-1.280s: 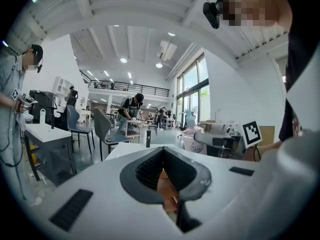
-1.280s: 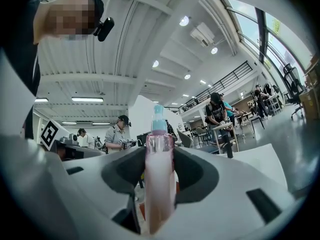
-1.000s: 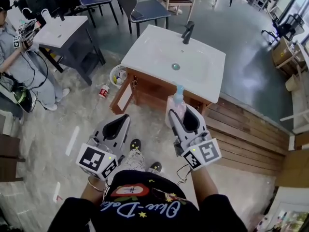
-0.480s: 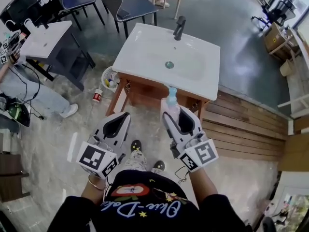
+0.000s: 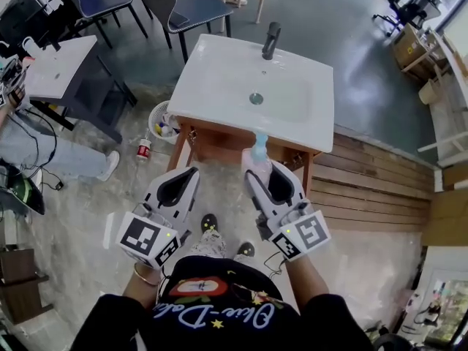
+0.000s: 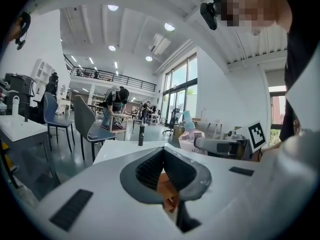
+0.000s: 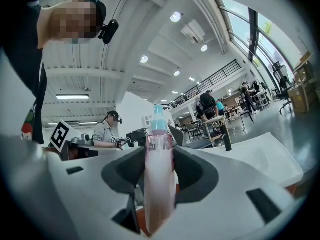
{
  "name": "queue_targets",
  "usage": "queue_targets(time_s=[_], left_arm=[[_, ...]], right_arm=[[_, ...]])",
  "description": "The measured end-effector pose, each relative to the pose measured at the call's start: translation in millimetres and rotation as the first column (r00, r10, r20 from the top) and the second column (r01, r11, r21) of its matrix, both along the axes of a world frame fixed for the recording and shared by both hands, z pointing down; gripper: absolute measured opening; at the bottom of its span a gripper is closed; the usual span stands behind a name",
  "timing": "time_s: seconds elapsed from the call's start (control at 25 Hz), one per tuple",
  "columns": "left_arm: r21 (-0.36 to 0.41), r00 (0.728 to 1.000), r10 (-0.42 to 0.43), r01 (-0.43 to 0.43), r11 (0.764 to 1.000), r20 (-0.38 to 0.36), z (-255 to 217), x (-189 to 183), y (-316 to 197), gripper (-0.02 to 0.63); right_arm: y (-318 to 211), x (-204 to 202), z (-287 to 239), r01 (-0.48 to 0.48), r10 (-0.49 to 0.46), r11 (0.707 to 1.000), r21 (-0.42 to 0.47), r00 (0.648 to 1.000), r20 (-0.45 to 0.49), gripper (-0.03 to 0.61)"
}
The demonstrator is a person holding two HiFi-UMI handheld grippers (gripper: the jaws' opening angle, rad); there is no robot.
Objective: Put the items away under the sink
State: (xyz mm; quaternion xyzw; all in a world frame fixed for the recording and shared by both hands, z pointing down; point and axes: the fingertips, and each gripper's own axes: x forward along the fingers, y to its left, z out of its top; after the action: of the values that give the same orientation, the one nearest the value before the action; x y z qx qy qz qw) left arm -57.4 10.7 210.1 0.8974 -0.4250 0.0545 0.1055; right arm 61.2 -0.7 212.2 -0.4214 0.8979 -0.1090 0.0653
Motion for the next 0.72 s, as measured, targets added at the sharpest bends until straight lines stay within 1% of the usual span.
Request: queue_targets(time_s=[0.44,0.72], left_arm=[[-0.019,0.996,0.083,-0.083,0.996,-0.016,15.2,-12.7,-37.1,0.008],[-0.042,0.994,0.110,-0.111,0.993,-0.028,27.2,-17.4,-49.3,0.008]], right_arm=[[-25.2,-15.1,10.0,-0.073,0.073,0.997,-0.014,0.997,0.012,0.184],[-31.0,-16.6,18.8,-0.109,0.109,0.993,-0.035,0.994,0.005,0.184]])
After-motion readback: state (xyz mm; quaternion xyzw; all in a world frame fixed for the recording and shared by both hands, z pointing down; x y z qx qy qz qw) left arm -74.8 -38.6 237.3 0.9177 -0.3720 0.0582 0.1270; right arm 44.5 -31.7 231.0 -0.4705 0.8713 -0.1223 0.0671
